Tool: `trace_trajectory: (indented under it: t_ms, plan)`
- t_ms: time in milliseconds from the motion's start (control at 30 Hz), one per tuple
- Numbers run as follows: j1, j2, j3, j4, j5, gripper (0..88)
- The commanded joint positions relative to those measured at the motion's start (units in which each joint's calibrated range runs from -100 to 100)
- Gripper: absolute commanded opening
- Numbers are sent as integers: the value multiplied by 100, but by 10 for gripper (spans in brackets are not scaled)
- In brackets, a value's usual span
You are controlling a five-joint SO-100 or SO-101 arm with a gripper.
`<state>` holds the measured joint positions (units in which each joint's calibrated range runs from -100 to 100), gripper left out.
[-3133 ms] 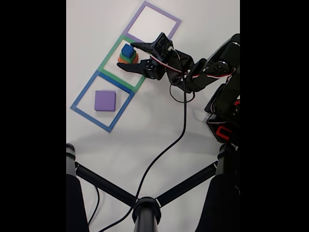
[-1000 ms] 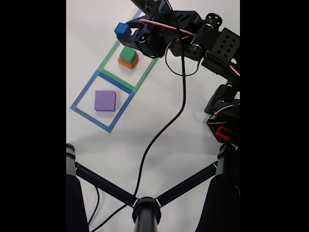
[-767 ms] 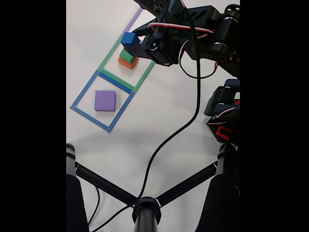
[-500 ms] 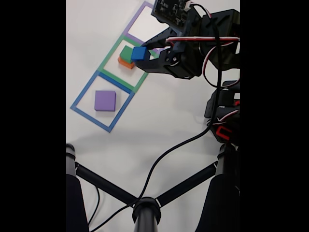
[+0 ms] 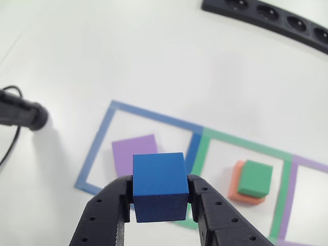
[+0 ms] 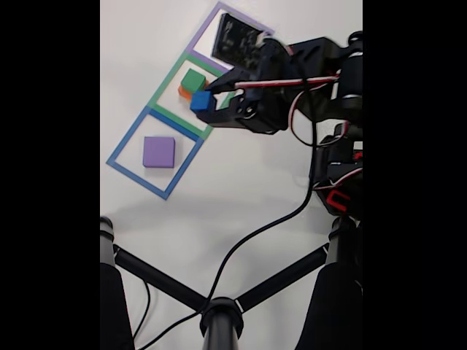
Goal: Tower of hanoi
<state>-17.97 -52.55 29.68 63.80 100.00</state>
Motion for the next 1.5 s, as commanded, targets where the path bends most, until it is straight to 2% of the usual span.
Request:
trace_trajectory:
  t_ms: [0,367,800,967,1467]
  plan:
    - [-83,-89,1417,-1917,0,49]
    - [-182,1385,3716,-6295,0,56]
    - [-357,3765,4224,-9484,0,64]
    - [-380,4550,4224,-10342,0,64]
    - [-502,6041,4134,-11840,0,65]
